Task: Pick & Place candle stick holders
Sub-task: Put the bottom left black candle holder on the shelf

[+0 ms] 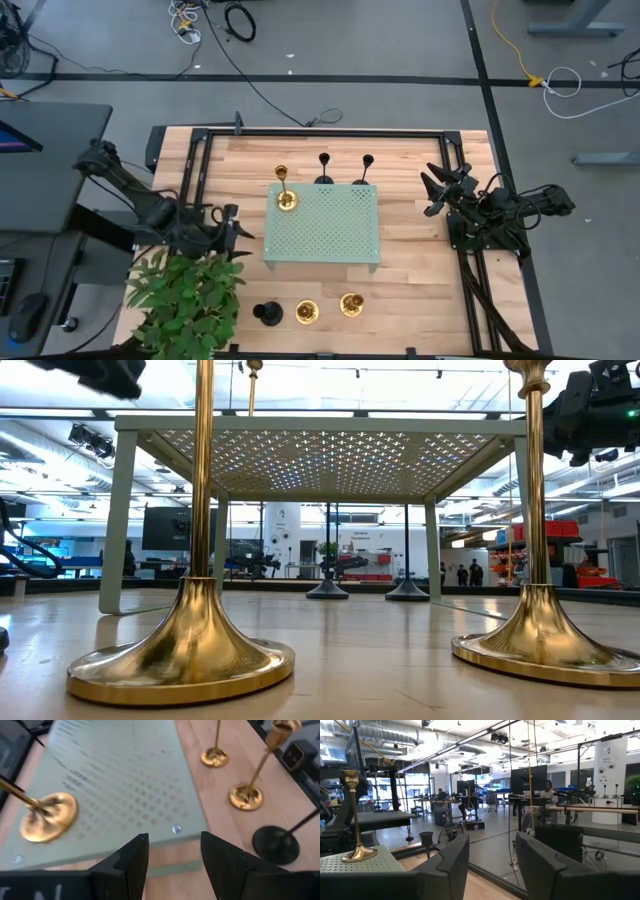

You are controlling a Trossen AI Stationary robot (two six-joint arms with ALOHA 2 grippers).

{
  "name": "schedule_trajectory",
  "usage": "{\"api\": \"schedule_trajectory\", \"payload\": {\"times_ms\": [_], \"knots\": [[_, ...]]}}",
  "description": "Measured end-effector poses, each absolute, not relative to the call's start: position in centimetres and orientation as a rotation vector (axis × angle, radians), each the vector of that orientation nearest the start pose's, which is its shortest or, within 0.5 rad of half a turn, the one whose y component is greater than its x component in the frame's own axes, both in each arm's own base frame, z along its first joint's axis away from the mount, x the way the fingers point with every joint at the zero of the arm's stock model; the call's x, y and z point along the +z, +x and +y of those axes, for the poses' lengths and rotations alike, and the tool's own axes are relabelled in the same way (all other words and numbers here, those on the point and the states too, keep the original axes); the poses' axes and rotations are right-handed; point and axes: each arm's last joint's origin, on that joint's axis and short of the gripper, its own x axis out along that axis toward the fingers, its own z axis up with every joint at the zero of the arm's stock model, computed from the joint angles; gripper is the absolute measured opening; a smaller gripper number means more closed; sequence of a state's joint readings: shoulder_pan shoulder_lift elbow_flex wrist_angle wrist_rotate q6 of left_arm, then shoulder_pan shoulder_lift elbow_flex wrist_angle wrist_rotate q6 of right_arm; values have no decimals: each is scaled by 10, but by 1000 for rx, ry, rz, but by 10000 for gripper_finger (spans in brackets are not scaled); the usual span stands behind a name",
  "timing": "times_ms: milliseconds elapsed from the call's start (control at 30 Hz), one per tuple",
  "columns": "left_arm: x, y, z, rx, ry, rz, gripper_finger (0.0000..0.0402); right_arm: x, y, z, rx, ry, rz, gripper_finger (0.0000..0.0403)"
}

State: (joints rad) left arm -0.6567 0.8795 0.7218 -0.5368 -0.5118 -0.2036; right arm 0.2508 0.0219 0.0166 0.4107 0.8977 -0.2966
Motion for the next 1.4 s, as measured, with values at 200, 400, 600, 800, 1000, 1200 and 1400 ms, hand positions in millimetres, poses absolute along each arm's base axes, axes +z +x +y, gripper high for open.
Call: {"api": "schedule_trajectory", "payload": {"times_ms": [200, 400, 600, 800, 1000, 1200, 1400], "knots": [[252, 142, -94, -97, 185, 547, 181, 202, 83, -2, -681, -59, -248, 162], [232, 139, -92, -128, 149, 501, 181, 202, 83, -2, -680, -51, -251, 162], [213, 139, -93, -177, 125, 426, 181, 202, 83, -2, -680, -50, -251, 162], [203, 137, -96, -286, 78, 410, 181, 202, 83, -2, -680, -49, -251, 162], [204, 138, -99, -369, 98, 299, 181, 202, 83, -2, -678, -35, -256, 162], [194, 136, -99, -431, 66, 220, 181, 202, 83, -2, -679, -34, -256, 162], [189, 133, -98, -463, 65, 128, 181, 202, 83, -2, -679, -34, -256, 162]]}}
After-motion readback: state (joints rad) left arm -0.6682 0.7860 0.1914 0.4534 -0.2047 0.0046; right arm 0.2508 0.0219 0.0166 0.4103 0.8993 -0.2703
